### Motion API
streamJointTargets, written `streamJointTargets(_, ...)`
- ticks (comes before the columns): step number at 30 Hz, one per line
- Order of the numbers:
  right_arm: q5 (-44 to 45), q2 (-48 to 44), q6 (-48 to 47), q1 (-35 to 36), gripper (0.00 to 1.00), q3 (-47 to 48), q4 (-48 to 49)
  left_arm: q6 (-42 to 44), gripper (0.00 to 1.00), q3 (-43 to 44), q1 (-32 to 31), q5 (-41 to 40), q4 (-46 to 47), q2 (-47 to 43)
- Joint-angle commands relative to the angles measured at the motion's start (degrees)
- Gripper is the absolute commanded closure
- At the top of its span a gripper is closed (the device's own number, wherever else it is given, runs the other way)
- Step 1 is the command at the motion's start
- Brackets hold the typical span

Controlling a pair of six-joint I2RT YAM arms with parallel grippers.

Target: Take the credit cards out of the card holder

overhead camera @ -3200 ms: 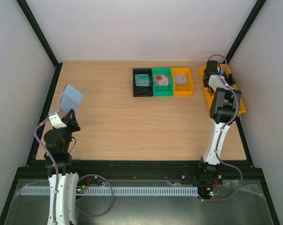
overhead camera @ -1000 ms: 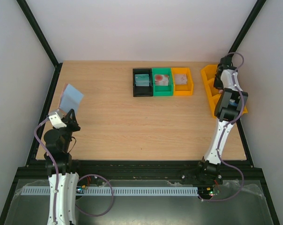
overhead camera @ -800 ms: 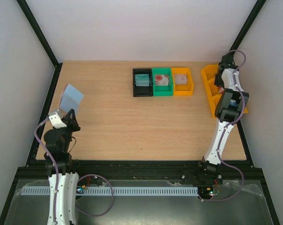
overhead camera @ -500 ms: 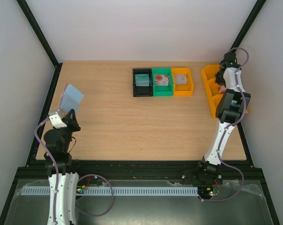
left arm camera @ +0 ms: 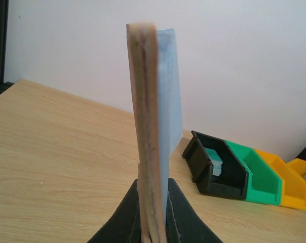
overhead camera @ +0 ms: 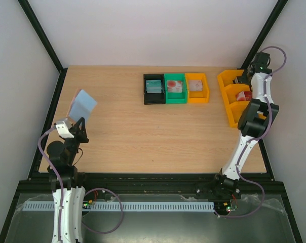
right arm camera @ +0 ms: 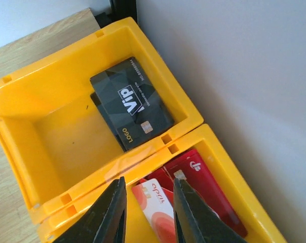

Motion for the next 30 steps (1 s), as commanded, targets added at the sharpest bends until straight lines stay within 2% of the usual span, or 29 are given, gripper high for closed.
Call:
streamJointTargets(1,-5.6,-2.0,5.1,-0.3,0.75,-2.4,4.3,0.6,0.95,-0.3,0.1,2.8,3.7,-1.2)
streamJointTargets(4,-6.0,-3.6,5.7,-0.3,0.75,-4.5,5.7,0.5,0.96,0.0,0.1,3.5,4.0,-0.4)
streamJointTargets(7,-5.6,-6.7,4.4,-0.3,0.74,-8.2,7.9,0.0,0.98,1.4,0.0,5.4,4.8,4.0)
streamJointTargets(10,-7.8,-8.3,1.4,-0.3,0.70,-10.7,7.9,1.7,0.97,3.5,0.0,11.4,9.8,11.3)
streamJointTargets(16,-7.9,-12.8,-3.8,-0.8,0.70,-20.1,10.7,13.5,0.97,16.8,-0.6,15.1,12.9,29.1)
streamJointTargets(18,-6.7,-13.8,-5.3,-0.8,0.70,-21.2,10.8,14.6,0.97,20.1,-0.5,14.7,12.4,34.2)
streamJointTargets(22,-7.4,-11.4,-8.0,-0.9,0.67,-15.1,4.8,16.8,0.97,23.9,-0.6,18.3,12.3,38.4)
streamJointTargets(25,-8.5,-6.1,-8.5,-0.9,0.64,-8.5,0.2,17.1,0.94,23.7,-1.0,18.7,13.5,39.1)
streamJointTargets(30,-8.1,2.3,-7.7,-0.9,0.63,1.3,-4.7,18.2,0.94,26.1,-2.3,17.6,12.3,45.4)
